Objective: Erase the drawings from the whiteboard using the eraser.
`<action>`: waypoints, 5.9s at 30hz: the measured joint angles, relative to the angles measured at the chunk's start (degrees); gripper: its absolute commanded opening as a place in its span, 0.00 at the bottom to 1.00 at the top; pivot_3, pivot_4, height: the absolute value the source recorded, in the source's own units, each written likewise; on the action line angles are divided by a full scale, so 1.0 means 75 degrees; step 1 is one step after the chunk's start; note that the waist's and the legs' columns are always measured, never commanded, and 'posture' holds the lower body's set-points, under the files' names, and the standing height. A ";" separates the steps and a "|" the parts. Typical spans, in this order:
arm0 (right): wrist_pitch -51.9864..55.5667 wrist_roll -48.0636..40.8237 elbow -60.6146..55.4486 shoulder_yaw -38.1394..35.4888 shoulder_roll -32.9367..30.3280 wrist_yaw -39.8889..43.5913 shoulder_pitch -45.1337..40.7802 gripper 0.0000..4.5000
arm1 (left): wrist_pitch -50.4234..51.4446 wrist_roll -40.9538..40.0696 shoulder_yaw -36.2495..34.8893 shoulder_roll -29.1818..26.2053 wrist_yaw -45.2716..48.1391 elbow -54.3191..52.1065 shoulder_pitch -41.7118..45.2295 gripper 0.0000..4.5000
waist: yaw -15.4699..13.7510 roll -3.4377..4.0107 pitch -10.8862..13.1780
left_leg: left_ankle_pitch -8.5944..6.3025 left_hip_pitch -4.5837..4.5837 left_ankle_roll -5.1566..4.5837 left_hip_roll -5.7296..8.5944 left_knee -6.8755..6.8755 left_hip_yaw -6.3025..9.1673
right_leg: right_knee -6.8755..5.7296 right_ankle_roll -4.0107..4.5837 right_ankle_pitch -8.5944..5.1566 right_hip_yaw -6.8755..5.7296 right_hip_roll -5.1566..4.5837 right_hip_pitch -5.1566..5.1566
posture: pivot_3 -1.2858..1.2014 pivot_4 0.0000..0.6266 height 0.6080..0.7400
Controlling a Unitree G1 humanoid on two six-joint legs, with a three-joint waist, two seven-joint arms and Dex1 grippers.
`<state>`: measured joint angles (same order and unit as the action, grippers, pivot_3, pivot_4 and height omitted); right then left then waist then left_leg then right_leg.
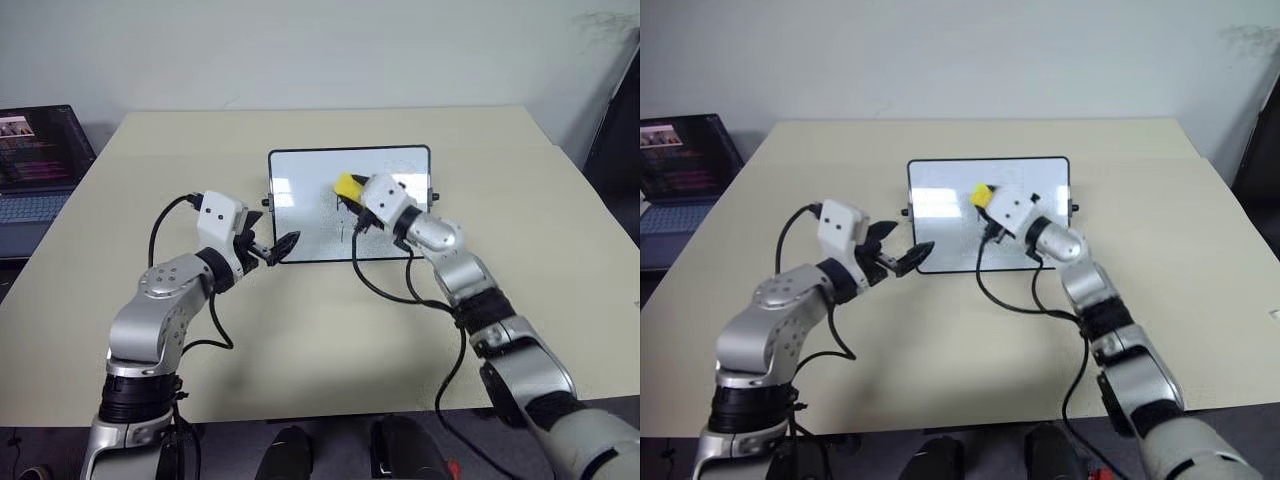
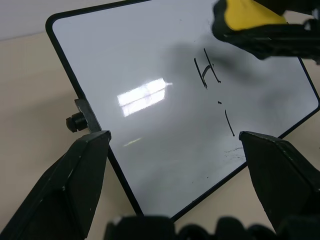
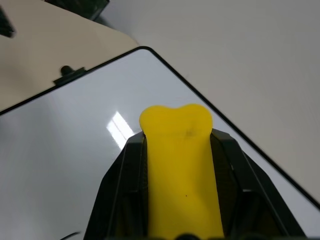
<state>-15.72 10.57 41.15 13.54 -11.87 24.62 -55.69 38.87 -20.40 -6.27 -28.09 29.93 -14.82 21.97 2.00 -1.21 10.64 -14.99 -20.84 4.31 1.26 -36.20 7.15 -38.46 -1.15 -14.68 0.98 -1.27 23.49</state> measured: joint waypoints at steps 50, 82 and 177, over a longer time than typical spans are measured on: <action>-0.1489 0.1301 0.3868 0.0121 0.0659 -0.2787 -0.1408 0.29 | -0.0087 0.0017 0.0203 -0.0116 0.0120 0.0164 0.0026 1.00 | 0.0185 -0.0008 -0.0006 | 0.0010 -0.0014 -0.0010 -0.0009 0.0027 -0.0037 | -0.0031 0.0014 0.0002 0.0041 -0.0006 0.0057 | 0.52 0.24 1.00; -0.1120 0.1153 0.3567 0.0090 0.0786 -0.2766 -0.1099 0.29 | -0.0253 0.0017 0.0242 -0.0038 0.0138 0.0294 0.0026 1.00 | 0.0188 -0.0012 -0.0004 | 0.0020 0.0048 -0.0022 -0.0010 0.0020 -0.0017 | -0.0026 0.0017 0.0011 0.0030 0.0005 -0.0016 | 0.52 0.24 1.00; -0.2259 0.1838 0.2985 0.1516 0.0738 -0.1334 0.0392 0.29 | -0.1237 -0.0125 -0.0239 -0.0554 0.0927 0.0335 -0.0663 1.00 | 0.0167 -0.0020 -0.0008 | -0.0016 0.0124 -0.0006 -0.0109 0.0016 -0.0097 | 0.0031 0.0036 0.0029 0.0045 0.0073 -0.0082 | 0.52 0.24 1.00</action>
<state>-32.66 24.36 63.54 24.91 -6.33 14.62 -52.75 29.59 -21.34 -8.06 -32.25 36.87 -12.31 17.00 3.25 -1.37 10.59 -15.11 -19.91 4.27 0.44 -36.08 6.42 -38.23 -0.88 -14.46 1.31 -0.72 22.87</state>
